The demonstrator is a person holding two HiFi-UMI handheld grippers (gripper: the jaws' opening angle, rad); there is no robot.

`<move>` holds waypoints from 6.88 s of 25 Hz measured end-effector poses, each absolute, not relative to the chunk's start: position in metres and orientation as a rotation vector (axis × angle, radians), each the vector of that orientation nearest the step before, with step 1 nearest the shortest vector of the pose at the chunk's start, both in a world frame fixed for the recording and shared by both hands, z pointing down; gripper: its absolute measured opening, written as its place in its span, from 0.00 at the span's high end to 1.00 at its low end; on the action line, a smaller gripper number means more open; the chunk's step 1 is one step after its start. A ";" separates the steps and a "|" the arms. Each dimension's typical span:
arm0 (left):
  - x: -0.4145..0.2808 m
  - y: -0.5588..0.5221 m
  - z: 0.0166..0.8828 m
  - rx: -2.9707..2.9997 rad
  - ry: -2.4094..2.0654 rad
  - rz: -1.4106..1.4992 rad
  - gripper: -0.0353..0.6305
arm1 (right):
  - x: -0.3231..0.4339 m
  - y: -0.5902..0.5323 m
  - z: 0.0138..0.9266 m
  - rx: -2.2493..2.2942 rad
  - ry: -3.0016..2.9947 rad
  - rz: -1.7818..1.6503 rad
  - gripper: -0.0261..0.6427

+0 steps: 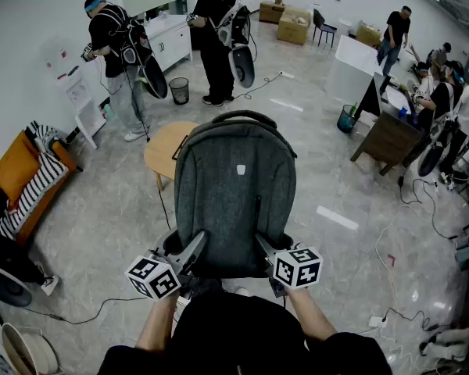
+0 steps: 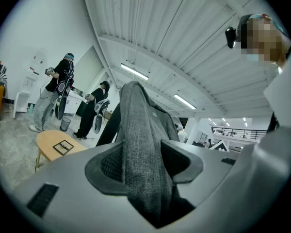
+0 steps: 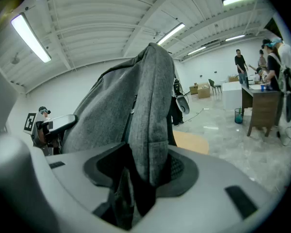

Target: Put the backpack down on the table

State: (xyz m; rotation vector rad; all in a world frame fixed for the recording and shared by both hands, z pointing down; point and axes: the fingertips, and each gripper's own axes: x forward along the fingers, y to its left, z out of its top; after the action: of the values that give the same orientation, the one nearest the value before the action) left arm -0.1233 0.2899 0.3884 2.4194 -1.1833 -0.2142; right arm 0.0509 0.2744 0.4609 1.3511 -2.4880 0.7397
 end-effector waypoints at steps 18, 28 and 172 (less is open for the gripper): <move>-0.106 0.278 0.389 2.426 -1.147 -0.194 0.62 | 0.068 0.267 0.465 1.370 -2.486 0.788 0.67; -0.102 0.269 0.386 2.422 -1.149 -0.177 0.62 | 0.071 0.259 0.465 1.373 -2.486 0.817 0.67; -0.091 -0.115 0.457 2.200 -1.186 -0.106 0.63 | 0.085 -0.118 0.541 1.233 -2.351 1.040 0.66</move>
State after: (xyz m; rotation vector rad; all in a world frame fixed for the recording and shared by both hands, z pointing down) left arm -0.0905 -0.1153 0.4572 2.2002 -1.1859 -0.1057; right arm 0.0854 -0.1184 0.5407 1.2327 -2.3513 1.0398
